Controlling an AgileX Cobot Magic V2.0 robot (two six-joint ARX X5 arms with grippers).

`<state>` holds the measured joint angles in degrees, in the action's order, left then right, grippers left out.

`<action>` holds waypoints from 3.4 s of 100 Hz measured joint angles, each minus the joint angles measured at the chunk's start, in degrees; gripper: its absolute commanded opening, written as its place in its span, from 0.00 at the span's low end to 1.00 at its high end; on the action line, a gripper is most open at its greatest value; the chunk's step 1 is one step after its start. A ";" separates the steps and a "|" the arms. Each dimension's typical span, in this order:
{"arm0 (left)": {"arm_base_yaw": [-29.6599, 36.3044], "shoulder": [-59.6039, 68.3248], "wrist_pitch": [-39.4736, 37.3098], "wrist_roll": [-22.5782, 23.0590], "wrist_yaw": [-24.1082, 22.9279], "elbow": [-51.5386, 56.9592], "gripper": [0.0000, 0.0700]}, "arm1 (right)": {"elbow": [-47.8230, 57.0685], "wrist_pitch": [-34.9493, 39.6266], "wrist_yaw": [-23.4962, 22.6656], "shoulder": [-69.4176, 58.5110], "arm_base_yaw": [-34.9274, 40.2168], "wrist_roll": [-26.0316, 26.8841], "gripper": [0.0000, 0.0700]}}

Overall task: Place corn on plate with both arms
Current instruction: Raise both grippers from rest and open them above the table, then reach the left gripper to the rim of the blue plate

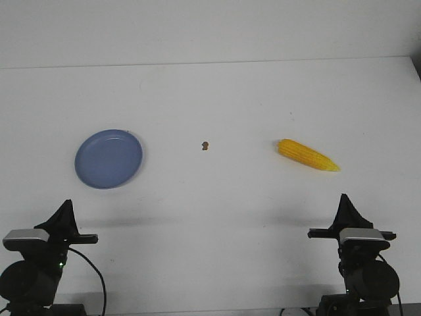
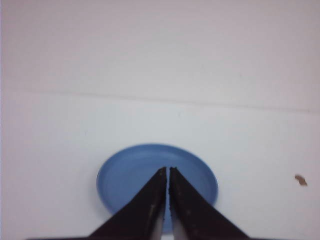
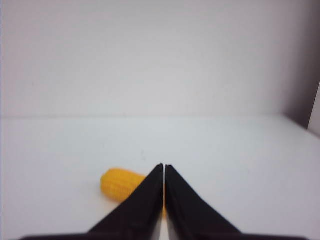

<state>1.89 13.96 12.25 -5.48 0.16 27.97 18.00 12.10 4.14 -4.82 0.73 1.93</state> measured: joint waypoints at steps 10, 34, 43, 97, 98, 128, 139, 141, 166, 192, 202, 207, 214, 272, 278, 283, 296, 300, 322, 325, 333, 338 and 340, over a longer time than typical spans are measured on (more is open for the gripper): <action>0.00 6.25 5.95 0.00 0.00 8.07 0.02 | 6.25 7.32 0.00 -4.17 0.00 0.44 0.02; 0.00 19.78 20.98 0.00 0.00 24.37 0.02 | 21.92 25.27 -0.09 -16.50 0.00 0.72 0.02; 0.00 23.56 24.48 0.02 0.00 27.52 0.02 | 26.05 29.75 -0.50 -20.44 0.00 0.87 0.02; 0.00 25.42 27.17 -0.31 0.00 28.44 0.16 | 28.57 31.69 -4.11 -23.58 0.00 2.01 0.02; 0.00 25.42 27.19 -0.46 0.00 28.44 0.19 | 28.57 31.71 -4.13 -23.58 0.00 2.01 0.02; 0.00 25.40 27.28 -1.57 0.00 28.44 0.66 | 28.57 31.80 -4.13 -23.58 0.00 1.99 0.71; 0.00 25.40 27.28 -1.57 0.00 28.44 0.66 | 28.57 31.80 -4.13 -23.58 0.00 2.01 0.71; 0.00 25.40 27.28 -1.57 0.00 28.44 0.66 | 28.57 31.80 -4.13 -23.58 0.00 2.01 0.71; -0.33 28.28 25.42 -1.99 -0.28 28.46 0.66 | 28.57 31.80 -4.13 -23.58 0.00 2.01 0.71; -6.38 44.17 23.74 -4.87 -0.24 33.64 0.66 | 28.57 31.80 -4.13 -23.58 0.00 2.01 0.71; -9.11 51.47 23.58 -5.53 0.83 36.85 0.66 | 28.57 31.80 -4.13 -23.58 0.00 2.01 0.71; -10.29 55.01 22.69 -5.81 1.42 38.40 0.66 | 28.57 31.80 -4.13 -23.58 0.00 2.01 0.71; -11.34 59.80 20.76 -6.10 1.51 40.28 0.66 | 28.57 31.80 -4.13 -23.58 0.00 2.01 0.71; -12.98 84.21 16.31 -6.27 3.87 44.70 0.66 | 28.57 31.80 -4.13 -23.58 0.00 2.03 0.71; -12.98 85.61 15.89 -6.27 4.00 44.70 0.66 | 28.57 31.80 -4.13 -23.58 0.00 2.03 0.71; -12.98 86.49 15.54 -6.27 4.15 44.70 0.66 | 28.57 31.80 -4.13 -23.58 0.00 2.05 0.71; -12.98 87.82 14.67 -6.27 4.20 44.70 0.66 | 28.57 31.80 -4.13 -23.58 0.00 2.05 0.71; -12.98 88.15 14.43 -6.27 4.22 44.70 0.66 | 28.57 31.80 -4.13 -23.58 0.00 2.05 0.71; -12.98 88.85 13.62 -6.27 4.28 44.70 0.45 | 28.57 31.80 -4.13 -23.58 0.00 2.38 0.71; -12.98 88.85 13.57 -6.25 4.28 44.70 0.33 | 28.57 31.80 -4.13 -23.58 0.00 2.38 0.71; -12.98 88.87 13.57 -6.25 4.28 44.70 0.08 | 28.57 31.80 -4.13 -23.58 0.00 2.40 0.71; -12.98 88.85 13.57 -6.25 4.52 44.68 0.01 | 28.57 31.80 -4.13 -23.58 0.00 2.40 0.71; -12.98 88.85 13.57 -6.25 4.63 44.70 0.01 | 28.57 31.80 -4.13 -23.58 0.00 2.40 0.71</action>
<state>-11.09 102.80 25.82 -11.73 4.80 72.66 46.57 43.90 0.01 -28.40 0.73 4.34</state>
